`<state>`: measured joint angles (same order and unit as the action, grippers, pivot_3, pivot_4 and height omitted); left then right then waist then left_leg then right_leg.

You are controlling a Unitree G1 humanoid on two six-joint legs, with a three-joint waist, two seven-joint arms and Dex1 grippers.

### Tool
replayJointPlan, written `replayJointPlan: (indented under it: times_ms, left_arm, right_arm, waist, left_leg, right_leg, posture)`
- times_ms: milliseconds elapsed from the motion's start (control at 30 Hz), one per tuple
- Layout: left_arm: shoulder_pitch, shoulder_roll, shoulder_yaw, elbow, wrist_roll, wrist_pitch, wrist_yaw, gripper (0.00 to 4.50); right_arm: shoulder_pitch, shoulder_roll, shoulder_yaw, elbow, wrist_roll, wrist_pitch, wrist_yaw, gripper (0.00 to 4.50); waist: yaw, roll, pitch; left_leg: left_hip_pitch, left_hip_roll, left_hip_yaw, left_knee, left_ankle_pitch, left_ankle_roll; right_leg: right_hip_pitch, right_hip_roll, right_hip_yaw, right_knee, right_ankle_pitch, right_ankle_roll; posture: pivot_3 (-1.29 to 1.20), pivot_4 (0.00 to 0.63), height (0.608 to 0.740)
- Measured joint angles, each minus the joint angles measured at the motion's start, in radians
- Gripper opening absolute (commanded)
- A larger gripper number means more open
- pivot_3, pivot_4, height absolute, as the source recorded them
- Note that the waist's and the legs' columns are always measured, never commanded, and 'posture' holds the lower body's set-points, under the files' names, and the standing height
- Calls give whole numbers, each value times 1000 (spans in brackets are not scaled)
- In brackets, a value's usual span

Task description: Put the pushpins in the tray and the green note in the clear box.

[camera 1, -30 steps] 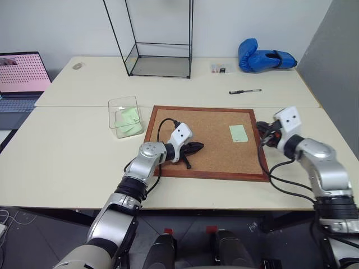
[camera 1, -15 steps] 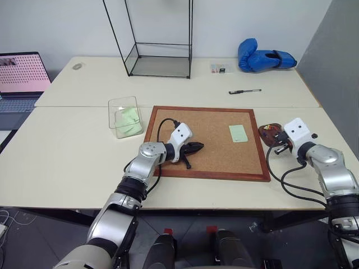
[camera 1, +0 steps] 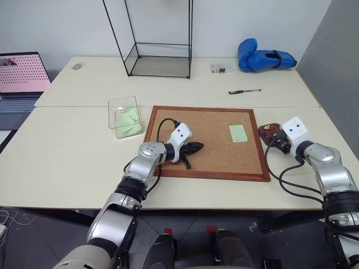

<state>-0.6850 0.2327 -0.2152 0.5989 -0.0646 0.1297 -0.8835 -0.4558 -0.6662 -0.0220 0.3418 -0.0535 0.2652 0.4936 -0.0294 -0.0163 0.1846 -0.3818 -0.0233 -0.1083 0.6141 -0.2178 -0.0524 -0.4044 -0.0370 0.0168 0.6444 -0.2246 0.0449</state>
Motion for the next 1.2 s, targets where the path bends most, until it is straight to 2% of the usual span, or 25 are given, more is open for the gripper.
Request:
replayJointPlan:
  times_ms: [400,533,633,767,1000,1167,1200]
  left_arm:
    - [0,1,-1,0,0,-1,0,0]
    - [0,2,-1,0,0,-1,-1,0]
    - [0,2,-1,2,0,-2,0,0]
    - [-2,0,-2,5,0,-3,-1,0]
    - [-3,0,-3,5,0,-3,0,0]
    - [-3,0,-3,5,0,-3,0,0]
    - [-3,1,-3,5,0,-3,0,0]
  right_arm:
    - [-6,-73,-89,-121,50,34,37,3695]
    - [-6,-70,-113,-178,117,70,92,3695]
    - [12,-21,-105,-279,193,116,153,3695]
    - [35,58,-48,-328,215,144,160,3695]
    - [38,160,14,-310,210,157,135,3695]
    - [34,183,47,-232,189,150,133,3695]
    - [30,188,47,-216,188,145,132,3519]
  waist:
    - [0,0,0]
    - [0,0,0]
    - [0,0,0]
    - [0,0,0]
    - [1,0,0]
    - [1,0,0]
    - [0,0,0]
  left_leg:
    - [0,0,0,0,0,0]
    - [0,0,0,0,0,0]
    - [0,0,0,0,0,0]
    - [0,0,0,0,0,0]
    - [0,0,-1,0,0,0]
    - [0,0,-1,0,0,0]
    - [0,0,-1,0,0,0]
  right_leg:
    - [0,0,0,0,0,0]
    - [0,0,0,0,0,0]
    - [0,0,0,0,0,0]
    - [0,0,0,0,0,0]
    - [0,0,-1,0,0,0]
    - [0,0,-1,0,0,0]
    - [0,0,-1,0,0,0]
  posture:
    - [0,150,740]
    - [0,150,740]
    - [0,150,740]
    - [0,150,740]
    - [0,150,740]
    - [0,150,740]
    - [0,150,740]
